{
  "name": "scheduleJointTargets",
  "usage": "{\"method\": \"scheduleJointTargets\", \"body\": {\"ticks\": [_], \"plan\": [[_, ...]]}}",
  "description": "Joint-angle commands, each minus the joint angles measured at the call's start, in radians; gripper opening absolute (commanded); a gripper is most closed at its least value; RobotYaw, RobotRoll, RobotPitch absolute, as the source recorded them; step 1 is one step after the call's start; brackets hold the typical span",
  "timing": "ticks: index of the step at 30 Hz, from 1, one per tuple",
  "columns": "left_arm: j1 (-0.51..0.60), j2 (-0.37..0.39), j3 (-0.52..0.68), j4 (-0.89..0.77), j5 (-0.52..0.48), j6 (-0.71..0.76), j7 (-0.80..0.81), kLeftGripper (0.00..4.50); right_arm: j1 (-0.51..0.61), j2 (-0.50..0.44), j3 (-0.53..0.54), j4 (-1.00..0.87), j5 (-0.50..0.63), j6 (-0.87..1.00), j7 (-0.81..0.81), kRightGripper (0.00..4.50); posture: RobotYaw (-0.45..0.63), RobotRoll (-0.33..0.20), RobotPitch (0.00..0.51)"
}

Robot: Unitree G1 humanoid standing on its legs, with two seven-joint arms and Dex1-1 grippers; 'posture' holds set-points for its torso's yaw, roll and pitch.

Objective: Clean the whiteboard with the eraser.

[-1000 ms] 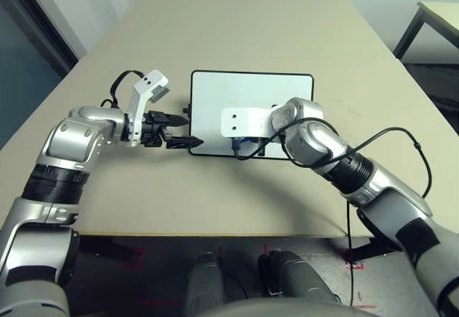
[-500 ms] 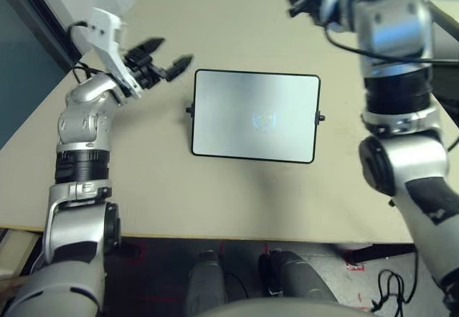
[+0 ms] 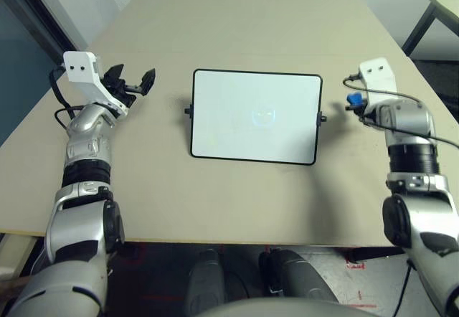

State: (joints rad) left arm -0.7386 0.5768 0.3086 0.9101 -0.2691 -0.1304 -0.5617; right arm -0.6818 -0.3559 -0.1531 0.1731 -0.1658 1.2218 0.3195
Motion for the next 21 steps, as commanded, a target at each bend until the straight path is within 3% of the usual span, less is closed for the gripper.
{"method": "scheduleJointTargets", "body": {"ticks": [1,4,5,15,21], "plan": [[0.011,-0.03,-0.021,0.008,0.011,0.0,-0.021,4.5,0.038,0.027,0.009,-0.033,0.05,0.072,-0.001,0.53,-0.13,0.0,0.103],[0.004,-0.049,-0.03,0.004,0.014,0.001,-0.017,4.5,0.029,0.028,0.005,-0.019,0.075,0.053,-0.001,0.53,-0.13,0.0,0.103],[0.0,-0.053,-0.03,0.005,0.014,-0.004,-0.013,4.5,0.02,0.025,-0.011,-0.015,0.083,0.04,-0.009,1.25,-0.13,0.0,0.103],[-0.021,-0.069,0.019,0.014,0.007,-0.122,0.132,4.5,-0.015,-0.076,-0.174,0.126,0.189,-0.426,-0.047,4.46,-0.12,0.0,0.085],[-0.005,-0.051,0.047,0.064,0.013,-0.21,0.207,4.5,0.002,-0.131,-0.264,0.411,0.237,-0.887,-0.085,4.46,-0.12,0.0,0.06]]}}
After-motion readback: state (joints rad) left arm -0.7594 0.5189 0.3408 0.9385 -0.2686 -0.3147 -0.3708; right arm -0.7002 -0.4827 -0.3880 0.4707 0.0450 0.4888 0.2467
